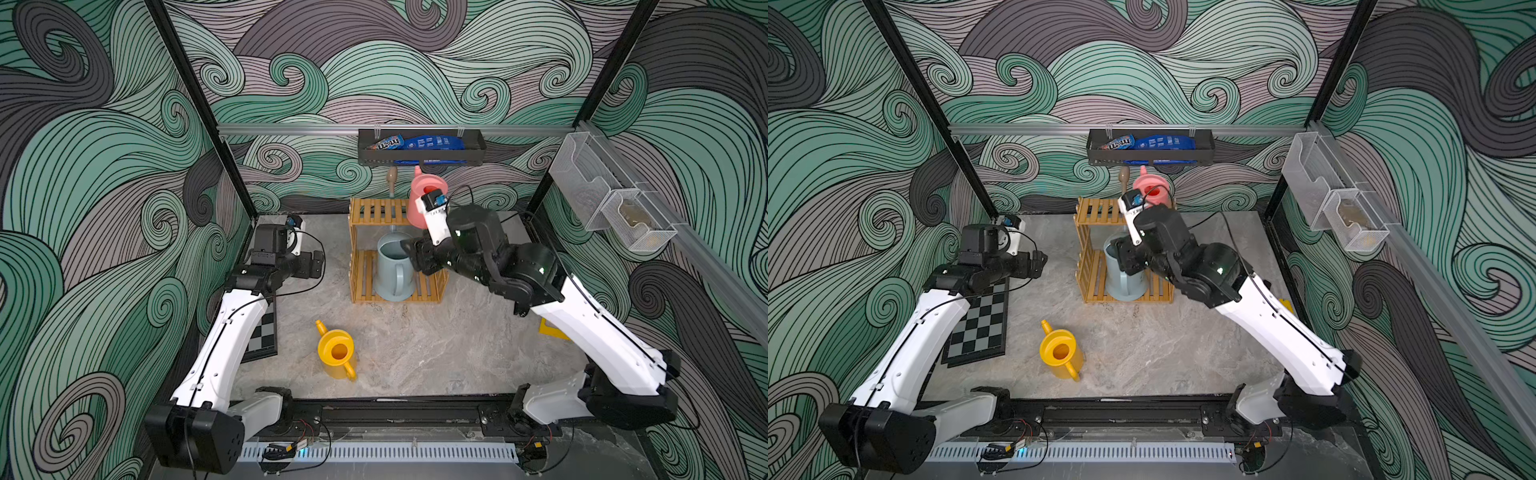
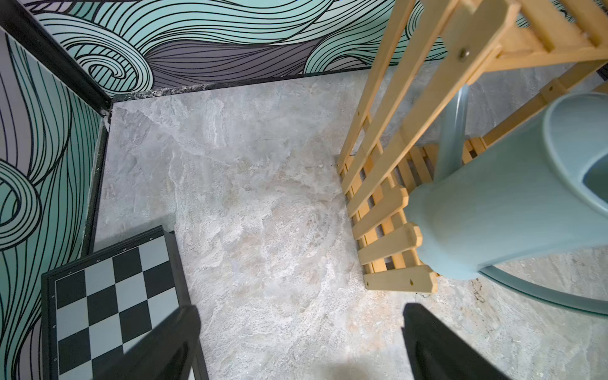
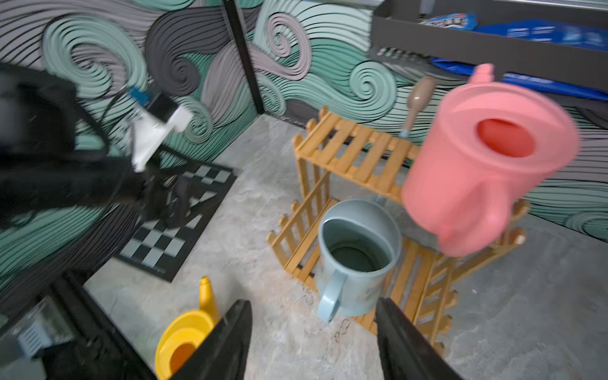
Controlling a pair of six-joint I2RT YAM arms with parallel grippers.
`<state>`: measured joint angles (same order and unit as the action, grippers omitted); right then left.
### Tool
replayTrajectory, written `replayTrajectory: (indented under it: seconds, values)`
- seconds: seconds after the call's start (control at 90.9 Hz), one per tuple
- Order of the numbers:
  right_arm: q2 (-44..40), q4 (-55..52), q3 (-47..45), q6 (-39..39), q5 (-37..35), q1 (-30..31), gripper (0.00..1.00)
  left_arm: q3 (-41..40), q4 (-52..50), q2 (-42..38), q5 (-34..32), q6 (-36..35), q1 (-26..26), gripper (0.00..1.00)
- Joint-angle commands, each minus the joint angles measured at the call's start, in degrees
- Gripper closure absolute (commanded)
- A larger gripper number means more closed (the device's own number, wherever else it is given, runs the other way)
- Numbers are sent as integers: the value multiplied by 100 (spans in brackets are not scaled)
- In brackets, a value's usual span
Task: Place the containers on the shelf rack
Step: 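Pick up a container from the center of the board.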
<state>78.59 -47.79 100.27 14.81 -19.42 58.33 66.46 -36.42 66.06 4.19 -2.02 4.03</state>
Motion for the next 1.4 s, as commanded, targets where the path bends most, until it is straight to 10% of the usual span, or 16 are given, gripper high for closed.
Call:
replayTrajectory:
  seconds: [0.0,0.33,0.803,1.266,1.387]
  values:
    - [-202,664,-902,191,265,752,28,-87,129,-214,143,10,-270,1]
    - [331,1448,-2696,-212,-297,2937,1,-340,348,-568,493,335,-1030,1]
    - [1892,2266,-3254,-193,619,2153,2,-357,426,-578,654,501,-1271,1]
    - [2367,2589,-3060,-178,1158,1514,31,-369,465,-456,900,615,-1268,1]
    - [2425,2805,-3080,-300,1344,1492,54,-386,487,-413,957,645,-1264,1]
